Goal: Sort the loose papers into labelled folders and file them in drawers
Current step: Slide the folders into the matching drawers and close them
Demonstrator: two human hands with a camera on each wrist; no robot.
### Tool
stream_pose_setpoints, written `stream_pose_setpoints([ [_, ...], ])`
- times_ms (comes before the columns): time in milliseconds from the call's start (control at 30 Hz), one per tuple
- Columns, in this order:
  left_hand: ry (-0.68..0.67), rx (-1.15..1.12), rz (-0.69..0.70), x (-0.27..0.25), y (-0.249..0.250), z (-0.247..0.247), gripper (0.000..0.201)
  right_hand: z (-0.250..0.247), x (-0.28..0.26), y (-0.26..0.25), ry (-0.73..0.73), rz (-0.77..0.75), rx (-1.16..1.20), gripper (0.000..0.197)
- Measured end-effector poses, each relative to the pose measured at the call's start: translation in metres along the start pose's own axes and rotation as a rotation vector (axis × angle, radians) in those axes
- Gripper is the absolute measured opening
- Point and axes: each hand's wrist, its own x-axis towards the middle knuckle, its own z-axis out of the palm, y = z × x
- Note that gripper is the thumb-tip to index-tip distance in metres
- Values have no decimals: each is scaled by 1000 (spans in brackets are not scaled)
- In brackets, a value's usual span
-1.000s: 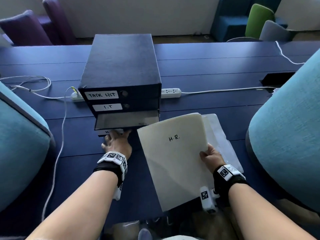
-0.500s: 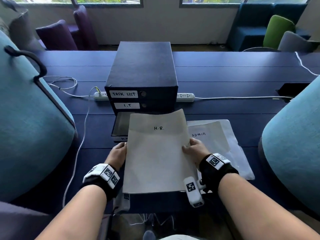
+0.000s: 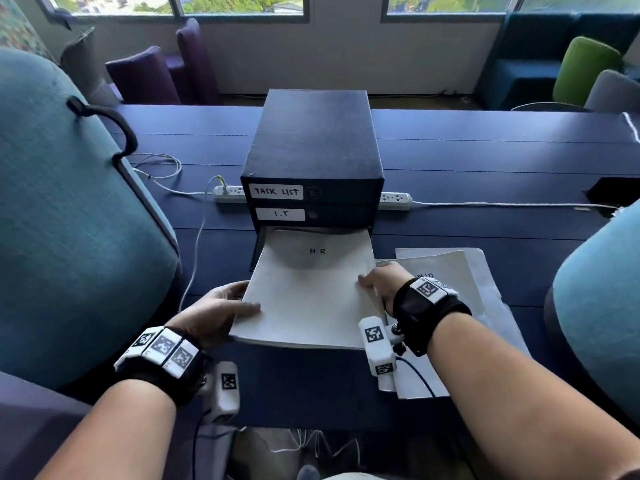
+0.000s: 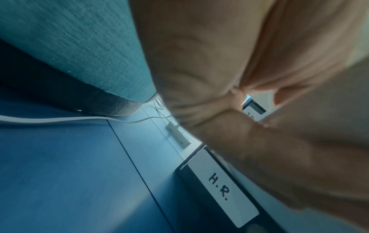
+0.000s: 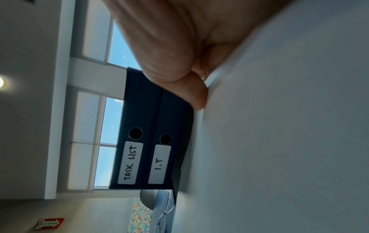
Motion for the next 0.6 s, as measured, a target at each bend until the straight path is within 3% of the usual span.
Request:
stream_pose_setpoints([
  [67,54,41,34,6,2,-5,63,5,2,-2,28,-4,92,11],
  [167,181,91,61,22,8,-8,47,9,2,-5,12,-29,78,52],
  [267,270,136,73,40,10,-9,44,6,-8,-8,-53,-13,-22,35],
  [367,353,174,90,62,13,-7,46,2,-13,-8,-127,-2,-51,77],
  [400,391,200,109,68,14,-7,48,2,-17,-10,-180,6,4,82],
  [500,491,429,191,84,19,-6,58,3,-20,-16,-181,-75,9,77],
  [600,432,550,251,92,23,-3,56,10,-10,-18,11,-189,-88,41],
])
